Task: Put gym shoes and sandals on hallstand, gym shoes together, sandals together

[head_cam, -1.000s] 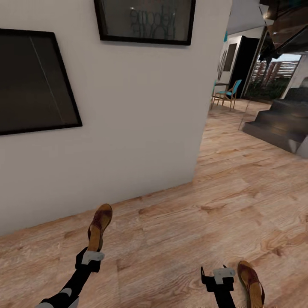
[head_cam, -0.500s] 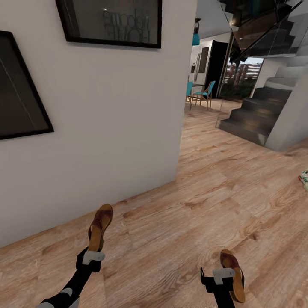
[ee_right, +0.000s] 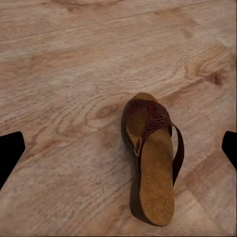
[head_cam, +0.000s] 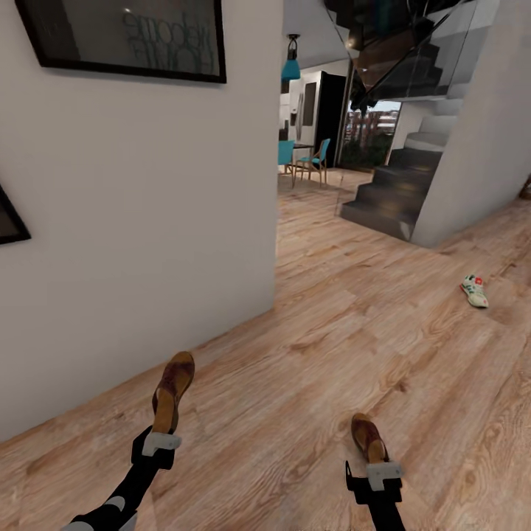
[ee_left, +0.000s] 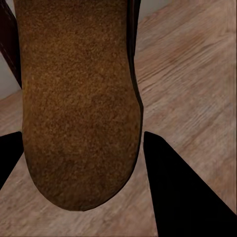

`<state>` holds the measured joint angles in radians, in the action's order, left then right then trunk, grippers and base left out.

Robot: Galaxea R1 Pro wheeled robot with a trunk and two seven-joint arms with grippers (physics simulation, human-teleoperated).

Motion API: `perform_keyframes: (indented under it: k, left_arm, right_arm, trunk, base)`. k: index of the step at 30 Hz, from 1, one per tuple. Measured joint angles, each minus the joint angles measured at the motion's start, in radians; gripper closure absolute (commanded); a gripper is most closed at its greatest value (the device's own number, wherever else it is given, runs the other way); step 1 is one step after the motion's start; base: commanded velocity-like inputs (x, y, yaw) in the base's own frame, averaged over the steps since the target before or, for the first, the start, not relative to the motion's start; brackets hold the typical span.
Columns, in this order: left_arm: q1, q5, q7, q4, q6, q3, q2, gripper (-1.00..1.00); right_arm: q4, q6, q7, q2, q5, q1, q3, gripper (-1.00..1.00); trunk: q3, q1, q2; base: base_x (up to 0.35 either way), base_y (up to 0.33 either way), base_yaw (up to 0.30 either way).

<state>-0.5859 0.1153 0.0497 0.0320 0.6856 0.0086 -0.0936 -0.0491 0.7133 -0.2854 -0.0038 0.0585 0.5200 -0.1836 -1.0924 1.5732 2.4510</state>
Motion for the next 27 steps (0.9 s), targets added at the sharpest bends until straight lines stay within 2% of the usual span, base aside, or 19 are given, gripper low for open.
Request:
perform_keyframes:
  k: [27]
  left_arm:
    - [0.0,0.0,0.0,-0.001,0.0,0.0,0.001,1.0]
  right_arm:
    - [0.0,0.0,0.0,-0.001,0.0,0.0,0.001,-1.0]
  trunk:
    - [0.0,0.0,0.0]
  base:
    - [0.0,0.0,-0.3]
